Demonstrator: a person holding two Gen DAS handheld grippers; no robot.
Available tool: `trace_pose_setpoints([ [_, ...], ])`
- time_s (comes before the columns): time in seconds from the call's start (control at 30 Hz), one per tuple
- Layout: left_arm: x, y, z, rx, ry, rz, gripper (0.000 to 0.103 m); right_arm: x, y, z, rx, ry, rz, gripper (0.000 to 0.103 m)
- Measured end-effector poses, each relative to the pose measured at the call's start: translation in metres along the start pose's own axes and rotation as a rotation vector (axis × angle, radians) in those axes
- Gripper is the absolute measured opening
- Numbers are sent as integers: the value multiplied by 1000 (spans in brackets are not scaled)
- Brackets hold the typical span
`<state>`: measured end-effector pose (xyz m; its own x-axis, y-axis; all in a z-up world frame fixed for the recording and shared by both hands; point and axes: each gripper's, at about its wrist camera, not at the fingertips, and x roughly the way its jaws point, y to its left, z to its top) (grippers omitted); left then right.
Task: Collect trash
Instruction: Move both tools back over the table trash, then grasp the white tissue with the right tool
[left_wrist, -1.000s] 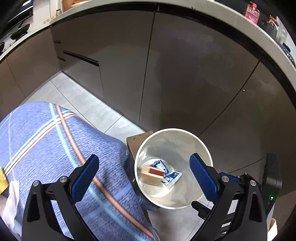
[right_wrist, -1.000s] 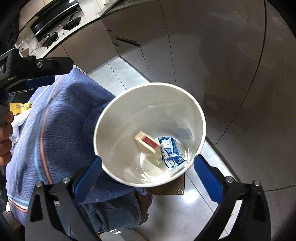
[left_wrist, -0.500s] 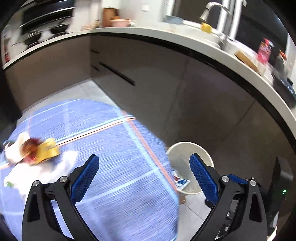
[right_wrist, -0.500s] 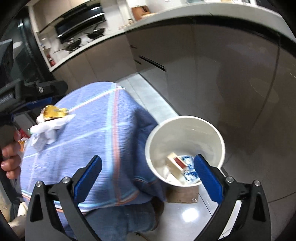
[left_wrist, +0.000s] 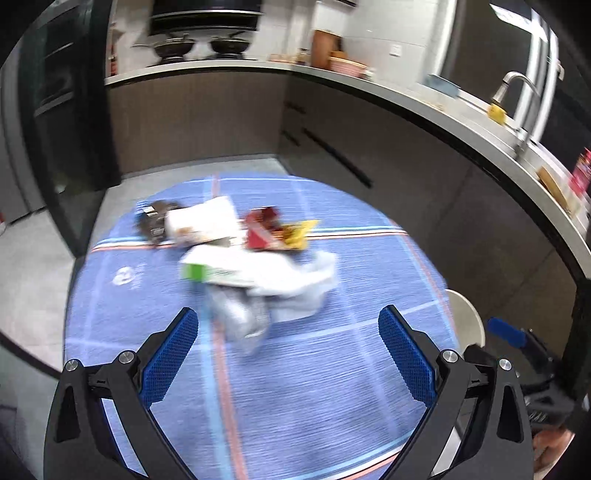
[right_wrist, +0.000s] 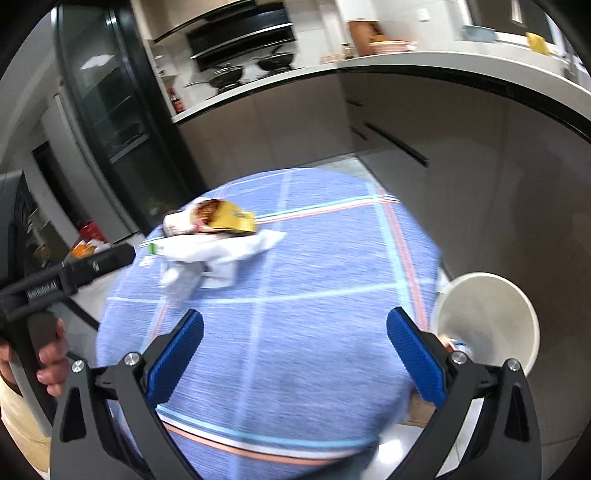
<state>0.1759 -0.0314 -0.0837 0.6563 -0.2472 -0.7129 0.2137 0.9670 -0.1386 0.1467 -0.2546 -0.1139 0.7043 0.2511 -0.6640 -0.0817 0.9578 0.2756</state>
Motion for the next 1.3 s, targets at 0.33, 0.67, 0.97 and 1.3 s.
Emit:
trace_pose_setpoints([
  [0.33, -24, 65, -14, -86, -34, 15, 94, 44, 72, 20, -83, 57, 81, 94],
  [0.67, -25, 104, -18, -127, -49, -5, 94, 104, 118, 36, -326, 108, 35, 83],
  [0.97, -9, 112, -16, -132, -17, -28, 94, 144, 114, 40, -431, 152, -27, 44],
  [1.3, 24, 92, 2, -35, 22, -102, 84, 119, 96, 33, -367, 128, -34, 6],
])
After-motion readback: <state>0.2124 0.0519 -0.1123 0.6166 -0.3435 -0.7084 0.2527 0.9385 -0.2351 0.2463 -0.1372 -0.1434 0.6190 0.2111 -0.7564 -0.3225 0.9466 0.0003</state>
